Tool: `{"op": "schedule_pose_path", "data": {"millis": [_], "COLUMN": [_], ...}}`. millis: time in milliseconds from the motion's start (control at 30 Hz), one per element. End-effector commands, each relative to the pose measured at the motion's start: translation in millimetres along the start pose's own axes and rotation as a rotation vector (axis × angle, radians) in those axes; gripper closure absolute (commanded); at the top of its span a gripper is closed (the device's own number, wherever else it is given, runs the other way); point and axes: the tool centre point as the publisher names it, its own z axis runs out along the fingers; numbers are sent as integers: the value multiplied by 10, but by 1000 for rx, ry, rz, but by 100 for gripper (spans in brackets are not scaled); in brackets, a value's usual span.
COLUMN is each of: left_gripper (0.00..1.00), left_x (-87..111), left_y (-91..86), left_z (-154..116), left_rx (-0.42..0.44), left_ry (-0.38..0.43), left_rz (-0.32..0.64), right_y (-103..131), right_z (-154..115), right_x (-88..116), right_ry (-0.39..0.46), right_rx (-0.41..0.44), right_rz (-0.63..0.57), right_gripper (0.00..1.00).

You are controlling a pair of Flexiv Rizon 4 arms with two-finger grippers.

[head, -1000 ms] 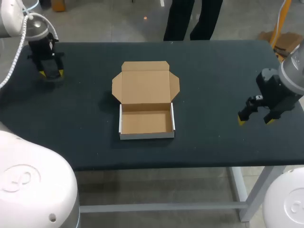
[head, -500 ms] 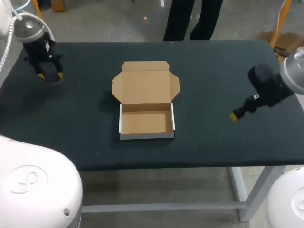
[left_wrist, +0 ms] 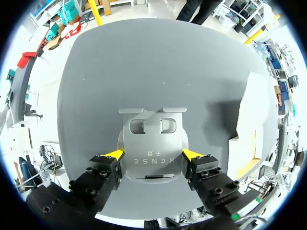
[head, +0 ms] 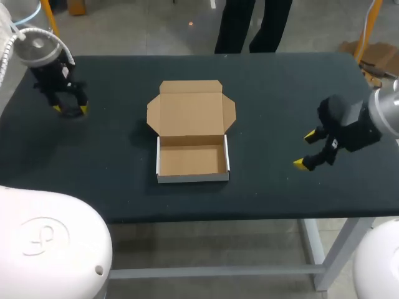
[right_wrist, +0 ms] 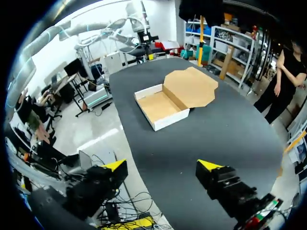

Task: Assemble the packaging by folding the flat box into shape, placing the metal phone stand inside, and closing the box properly

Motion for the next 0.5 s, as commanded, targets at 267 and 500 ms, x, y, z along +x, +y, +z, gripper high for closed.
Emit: {"op": "schedule_pose_path", "data": {"millis": [267,500], "left_gripper": [100,100], "left_x": [134,160], "left_y": [197,267], "left_z": [-138,-160], "left_rx": [100,104], "left_ry": [-25,-28], "left_rz": [4,3], "right_y": [-54,-59], "right_z": [225,276], "right_x": [-126,-165], "right_ry": [144,131], "right_rx": [2,15], "right_rz": [-77,-81], "right_gripper": [0,0]}}
